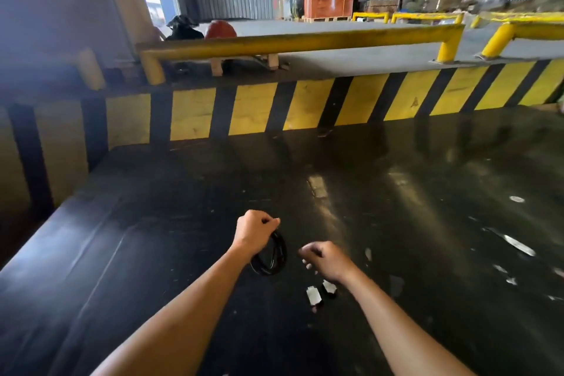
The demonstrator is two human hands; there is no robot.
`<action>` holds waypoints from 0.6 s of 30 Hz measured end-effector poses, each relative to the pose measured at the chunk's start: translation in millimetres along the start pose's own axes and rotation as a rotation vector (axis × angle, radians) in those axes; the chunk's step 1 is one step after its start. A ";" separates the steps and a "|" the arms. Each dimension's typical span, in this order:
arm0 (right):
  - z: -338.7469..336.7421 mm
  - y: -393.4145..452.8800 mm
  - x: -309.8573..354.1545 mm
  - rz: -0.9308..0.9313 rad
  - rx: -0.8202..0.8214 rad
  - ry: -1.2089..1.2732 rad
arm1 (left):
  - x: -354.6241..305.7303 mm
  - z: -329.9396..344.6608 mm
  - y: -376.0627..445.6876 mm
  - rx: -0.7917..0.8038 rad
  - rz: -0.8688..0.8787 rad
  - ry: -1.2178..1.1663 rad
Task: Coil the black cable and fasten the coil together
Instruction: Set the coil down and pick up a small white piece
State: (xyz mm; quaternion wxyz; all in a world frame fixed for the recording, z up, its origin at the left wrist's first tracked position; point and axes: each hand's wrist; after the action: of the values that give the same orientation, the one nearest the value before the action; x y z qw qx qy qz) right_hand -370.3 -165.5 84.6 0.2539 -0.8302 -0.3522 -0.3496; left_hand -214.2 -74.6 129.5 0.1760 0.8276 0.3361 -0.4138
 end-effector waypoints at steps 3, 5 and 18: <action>16.0 3.6 -44.4 0.161 0.018 -0.127 | 20.6 4.0 0.1 0.014 -0.039 0.076; 29.8 6.0 -65.7 0.207 0.027 -0.236 | 30.2 8.1 -2.4 0.045 -0.049 0.135; 49.2 15.7 -60.3 0.226 0.155 -0.376 | 49.2 6.4 6.2 0.168 -0.076 0.356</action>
State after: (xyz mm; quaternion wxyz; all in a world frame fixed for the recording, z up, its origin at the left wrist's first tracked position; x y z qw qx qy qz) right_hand -369.2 -166.9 5.2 0.2843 -0.8930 -0.3238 -0.1300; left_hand -192.3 -62.4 86.3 0.0287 0.8862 0.3570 -0.2940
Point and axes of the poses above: each hand's wrist, its own y-axis towards the middle knuckle, its own z-axis out of the palm, x = y × z, and after that the axes turned 3 degrees about -y, right-handed
